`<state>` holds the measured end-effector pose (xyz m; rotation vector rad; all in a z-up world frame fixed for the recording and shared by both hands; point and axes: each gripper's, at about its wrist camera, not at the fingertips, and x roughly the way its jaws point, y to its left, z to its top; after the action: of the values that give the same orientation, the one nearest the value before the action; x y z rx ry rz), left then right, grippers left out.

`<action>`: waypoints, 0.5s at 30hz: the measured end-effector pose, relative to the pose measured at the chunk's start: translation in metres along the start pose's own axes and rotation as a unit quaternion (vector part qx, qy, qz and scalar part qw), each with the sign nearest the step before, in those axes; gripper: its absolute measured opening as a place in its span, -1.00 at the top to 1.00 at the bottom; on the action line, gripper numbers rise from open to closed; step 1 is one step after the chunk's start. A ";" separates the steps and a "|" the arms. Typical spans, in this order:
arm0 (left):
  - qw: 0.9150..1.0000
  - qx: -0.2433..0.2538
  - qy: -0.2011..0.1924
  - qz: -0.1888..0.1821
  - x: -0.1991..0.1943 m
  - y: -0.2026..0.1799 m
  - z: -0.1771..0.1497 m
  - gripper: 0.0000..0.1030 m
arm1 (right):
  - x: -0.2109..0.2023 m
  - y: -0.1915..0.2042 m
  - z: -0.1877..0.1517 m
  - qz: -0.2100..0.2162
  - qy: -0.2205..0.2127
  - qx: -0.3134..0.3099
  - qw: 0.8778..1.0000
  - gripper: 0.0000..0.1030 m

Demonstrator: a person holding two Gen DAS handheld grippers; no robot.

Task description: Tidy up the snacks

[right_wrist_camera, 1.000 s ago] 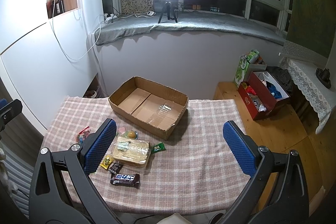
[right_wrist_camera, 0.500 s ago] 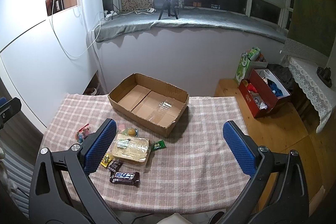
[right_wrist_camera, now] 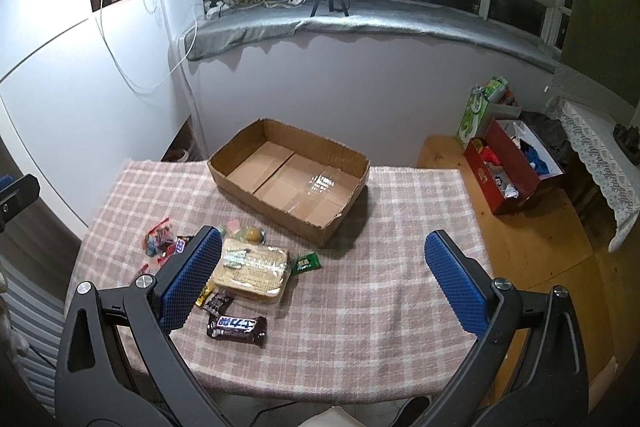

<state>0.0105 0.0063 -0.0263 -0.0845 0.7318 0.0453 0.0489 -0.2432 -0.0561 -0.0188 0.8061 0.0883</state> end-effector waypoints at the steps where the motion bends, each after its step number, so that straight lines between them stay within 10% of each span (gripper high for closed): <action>1: 1.000 -0.004 -0.001 -0.002 0.002 0.003 -0.002 -0.98 | 0.003 0.000 -0.001 0.003 0.004 -0.001 1.000 -1.00; 15: 0.994 -0.075 0.081 -0.011 0.048 0.061 -0.044 -0.69 | 0.062 0.014 -0.040 0.072 0.090 -0.044 0.992 -0.76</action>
<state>0.0131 0.0635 -0.0945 -0.2419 0.8895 0.0719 0.0615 -0.2270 -0.1285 -0.0527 0.9838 0.2623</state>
